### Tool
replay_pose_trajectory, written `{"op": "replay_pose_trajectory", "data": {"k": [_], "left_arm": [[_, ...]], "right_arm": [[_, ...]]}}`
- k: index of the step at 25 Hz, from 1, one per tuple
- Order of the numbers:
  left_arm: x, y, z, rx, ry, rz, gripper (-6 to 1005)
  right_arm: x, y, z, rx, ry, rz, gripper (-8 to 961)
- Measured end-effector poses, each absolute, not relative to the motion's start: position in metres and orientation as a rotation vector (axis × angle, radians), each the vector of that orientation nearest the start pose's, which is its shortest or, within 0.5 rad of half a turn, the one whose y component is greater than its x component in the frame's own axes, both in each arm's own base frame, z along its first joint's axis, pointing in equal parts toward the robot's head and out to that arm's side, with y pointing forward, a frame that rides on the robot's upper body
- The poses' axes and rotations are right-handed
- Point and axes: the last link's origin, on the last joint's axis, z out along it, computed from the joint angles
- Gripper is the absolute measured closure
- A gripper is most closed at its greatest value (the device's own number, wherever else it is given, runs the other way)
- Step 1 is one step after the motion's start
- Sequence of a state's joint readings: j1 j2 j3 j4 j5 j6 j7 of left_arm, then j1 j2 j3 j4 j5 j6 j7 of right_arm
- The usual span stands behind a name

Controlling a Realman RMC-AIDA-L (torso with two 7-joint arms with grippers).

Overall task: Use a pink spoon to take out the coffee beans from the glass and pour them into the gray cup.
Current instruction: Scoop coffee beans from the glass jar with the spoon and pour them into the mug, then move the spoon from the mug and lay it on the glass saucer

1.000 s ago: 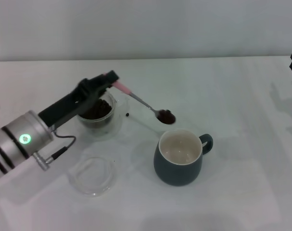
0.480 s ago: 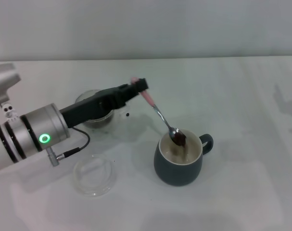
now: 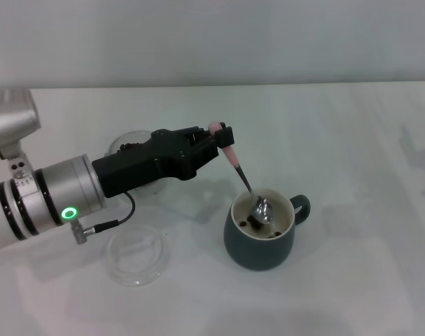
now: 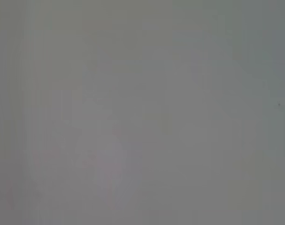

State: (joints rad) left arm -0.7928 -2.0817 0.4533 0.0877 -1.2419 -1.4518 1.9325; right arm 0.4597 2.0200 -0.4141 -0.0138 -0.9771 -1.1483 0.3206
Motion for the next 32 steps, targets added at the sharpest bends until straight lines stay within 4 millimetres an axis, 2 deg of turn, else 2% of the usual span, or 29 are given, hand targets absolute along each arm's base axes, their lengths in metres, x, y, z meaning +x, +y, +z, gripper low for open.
{"op": "replay_pose_trajectory", "data": {"k": [5,6,9,13,14,15,16,18,19,20,23,26,32], "left_arm": [[-0.195,0.347,-0.061,-2.553,-0.824,-1.284,863],[-0.202,0.343,-0.051,-2.464,-0.851,-1.368,863],[-0.215,0.338,-0.040,-2.336,-0.886,-1.445,863],[-0.247,0.321,-0.022,-2.112,-0.977,-1.533,863],[-0.247,0.321,-0.022,-2.112,-0.977,-1.533,863],[-0.257,0.314,-0.018,-2.054,-1.013,-1.547,863],[-0.281,0.297,-0.013,-1.928,-1.120,-1.557,863],[-0.296,0.284,-0.011,-1.862,-1.186,-1.547,863],[-0.296,0.284,-0.011,-1.862,-1.186,-1.547,863],[-0.316,0.267,-0.010,-1.786,-1.275,-1.516,863],[-0.335,0.252,-0.011,-1.711,-1.383,-1.470,863],[-0.345,0.246,-0.015,-1.668,-1.466,-1.423,864],[-0.349,0.249,-0.027,-1.711,-1.528,-1.322,864]], "right_arm": [[0.373,0.334,0.037,-1.509,0.617,0.624,303],[0.373,0.334,0.037,-1.509,0.617,0.625,303],[0.372,0.335,0.038,-1.509,0.612,0.626,303],[0.370,0.339,0.039,-1.511,0.602,0.630,302],[0.369,0.340,0.040,-1.512,0.599,0.631,302],[0.369,0.340,0.040,-1.512,0.597,0.632,302],[0.368,0.341,0.040,-1.513,0.594,0.633,302],[0.367,0.343,0.041,-1.514,0.589,0.636,302],[0.366,0.344,0.041,-1.515,0.587,0.637,302],[0.365,0.345,0.042,-1.515,0.584,0.638,303],[0.365,0.346,0.043,-1.515,0.581,0.638,303],[0.365,0.347,0.043,-1.516,0.582,0.634,302],[0.359,0.357,0.041,-1.542,0.573,0.623,302]]}}
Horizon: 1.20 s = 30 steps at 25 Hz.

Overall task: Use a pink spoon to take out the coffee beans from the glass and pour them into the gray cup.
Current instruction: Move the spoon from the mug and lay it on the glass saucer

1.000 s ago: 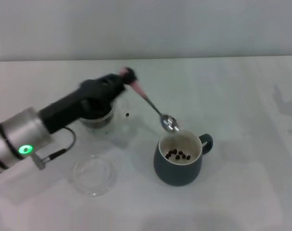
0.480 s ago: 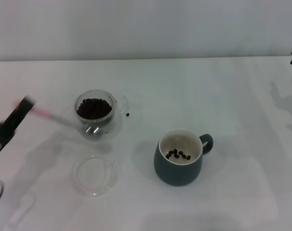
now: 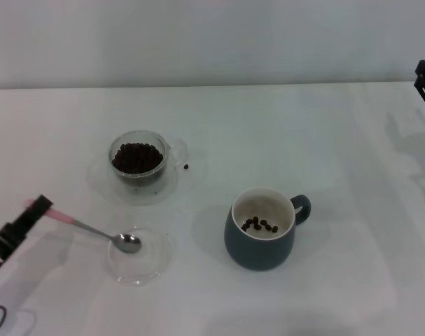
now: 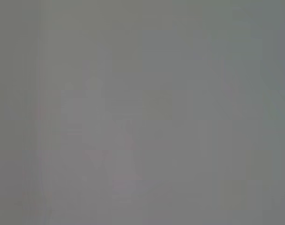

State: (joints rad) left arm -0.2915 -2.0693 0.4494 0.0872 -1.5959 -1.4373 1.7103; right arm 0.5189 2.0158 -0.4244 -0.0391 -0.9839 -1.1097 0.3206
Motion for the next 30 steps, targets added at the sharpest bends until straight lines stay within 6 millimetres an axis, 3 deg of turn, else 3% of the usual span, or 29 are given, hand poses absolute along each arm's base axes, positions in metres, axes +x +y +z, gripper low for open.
{"op": "replay_pose_trajectory", "data": {"k": [16,24,30], "left_arm": [[-0.341,0.270,-0.055,-1.853,-1.580,-1.116,864],[-0.341,0.272,-0.059,-1.893,-1.429,-1.049,862],[-0.352,0.275,-0.048,-1.836,-1.176,-0.959,647]], "right_arm": [[0.363,0.352,0.041,-1.525,0.588,0.620,303],[0.363,0.353,0.042,-1.525,0.587,0.619,303],[0.365,0.351,0.042,-1.523,0.591,0.615,303]]}}
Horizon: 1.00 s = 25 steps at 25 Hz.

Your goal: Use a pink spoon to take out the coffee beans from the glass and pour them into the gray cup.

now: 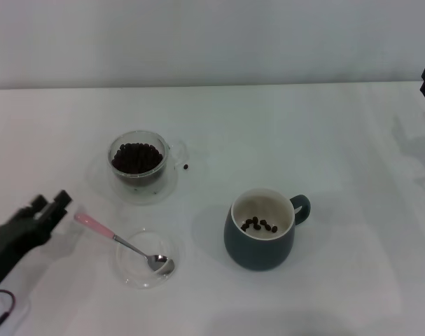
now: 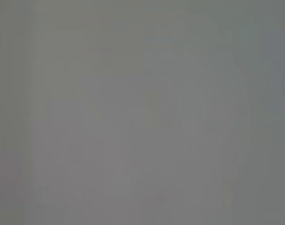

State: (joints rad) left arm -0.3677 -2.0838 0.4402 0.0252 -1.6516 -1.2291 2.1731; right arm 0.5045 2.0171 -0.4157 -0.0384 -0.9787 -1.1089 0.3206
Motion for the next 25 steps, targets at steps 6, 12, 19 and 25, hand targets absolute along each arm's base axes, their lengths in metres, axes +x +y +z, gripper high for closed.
{"op": "replay_pose_trajectory", "data": {"k": [6,12,19,25], "left_arm": [[-0.363,0.274,-0.032,-1.711,-0.962,-0.870,430],[-0.376,0.273,-0.015,-1.597,-0.824,-0.760,335],[-0.381,0.277,0.000,-1.574,-0.739,-0.708,341],[-0.380,0.279,0.003,-1.582,-0.664,-0.667,344]], "right_arm": [[0.366,0.348,0.039,-1.529,0.596,0.614,302],[0.371,0.339,0.031,-1.529,0.620,0.595,302],[0.377,0.327,0.022,-1.525,0.674,0.595,303],[0.378,0.318,0.010,-1.530,0.724,0.607,303]]}}
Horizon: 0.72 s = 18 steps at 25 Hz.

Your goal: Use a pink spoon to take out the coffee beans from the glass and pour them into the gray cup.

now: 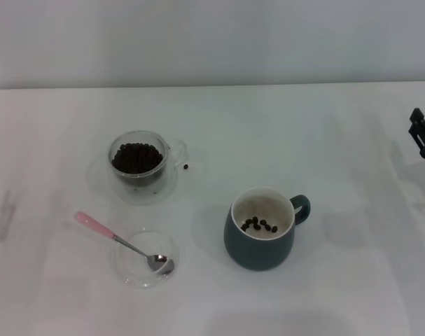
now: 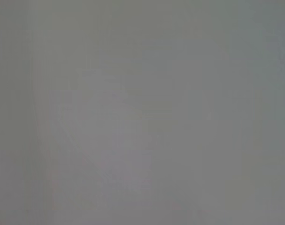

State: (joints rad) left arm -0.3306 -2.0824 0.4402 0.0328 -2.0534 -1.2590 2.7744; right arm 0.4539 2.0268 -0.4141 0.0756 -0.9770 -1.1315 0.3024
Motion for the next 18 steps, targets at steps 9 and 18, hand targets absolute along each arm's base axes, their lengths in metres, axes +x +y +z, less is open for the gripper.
{"op": "replay_pose_trajectory", "data": {"k": [9,18], "left_arm": [[-0.372,0.272,0.005,-1.573,-0.617,-0.722,344],[-0.377,0.261,0.000,-1.546,-0.666,-0.730,345]], "right_arm": [[0.377,0.302,-0.001,-1.476,0.793,0.677,302],[0.379,0.294,-0.001,-1.462,0.798,0.684,302]]}}
